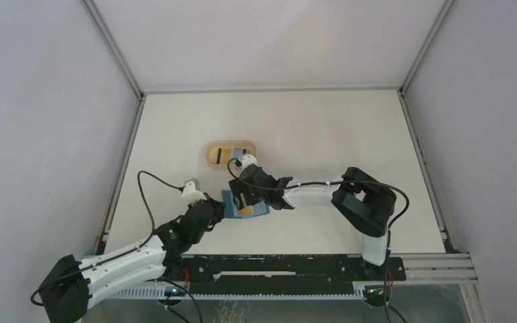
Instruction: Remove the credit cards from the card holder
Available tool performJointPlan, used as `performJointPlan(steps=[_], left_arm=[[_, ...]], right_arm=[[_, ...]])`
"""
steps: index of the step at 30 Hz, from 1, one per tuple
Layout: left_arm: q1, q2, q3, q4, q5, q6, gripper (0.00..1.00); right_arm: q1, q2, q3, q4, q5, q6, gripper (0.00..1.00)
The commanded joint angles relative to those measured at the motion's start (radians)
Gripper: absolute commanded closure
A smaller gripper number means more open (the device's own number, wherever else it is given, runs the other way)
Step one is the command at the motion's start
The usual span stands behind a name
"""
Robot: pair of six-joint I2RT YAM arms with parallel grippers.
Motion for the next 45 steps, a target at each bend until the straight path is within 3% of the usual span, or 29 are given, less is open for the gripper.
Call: performJointPlan(steps=[1, 4, 7, 13, 23, 26, 30, 34, 39, 45], left_arm=[[-0.004, 0.004, -0.007, 0.039, -0.030, -0.007, 1.00], [-0.004, 0.012, -0.009, 0.043, -0.031, -0.005, 1.00], [-0.004, 0.012, -0.009, 0.043, -0.027, -0.006, 1.00], [-0.004, 0.019, -0.008, 0.046, -0.025, -0.006, 1.00], [-0.004, 0.028, -0.004, 0.045, -0.024, 0.005, 1.00], [-0.004, 0.023, -0.005, 0.042, -0.023, 0.005, 1.00], [-0.004, 0.006, -0.016, 0.034, -0.028, 0.004, 1.00], [-0.004, -0.013, -0.027, 0.033, -0.032, 0.001, 1.00], [-0.005, -0.010, -0.027, 0.033, -0.032, 0.000, 1.00], [-0.004, -0.016, -0.025, 0.032, -0.030, 0.002, 1.00]], right_arm=[[0.006, 0.000, 0.016, -0.101, 0.059, -0.091, 0.15], [0.020, 0.024, 0.067, -0.148, 0.088, -0.121, 0.12], [0.045, 0.049, 0.114, -0.206, 0.163, -0.142, 0.01], [0.057, 0.039, 0.136, -0.176, 0.236, -0.169, 0.00], [0.046, -0.094, 0.123, 0.013, 0.359, -0.211, 0.00], [0.024, -0.146, 0.048, 0.082, 0.213, -0.175, 0.00], [-0.069, -0.206, -0.149, 0.289, -0.277, -0.024, 0.00], [-0.121, -0.193, -0.263, 0.459, -0.560, 0.117, 0.00], [-0.154, -0.109, -0.292, 0.612, -0.713, 0.288, 0.06], [-0.152, -0.038, -0.293, 0.650, -0.712, 0.389, 0.14]])
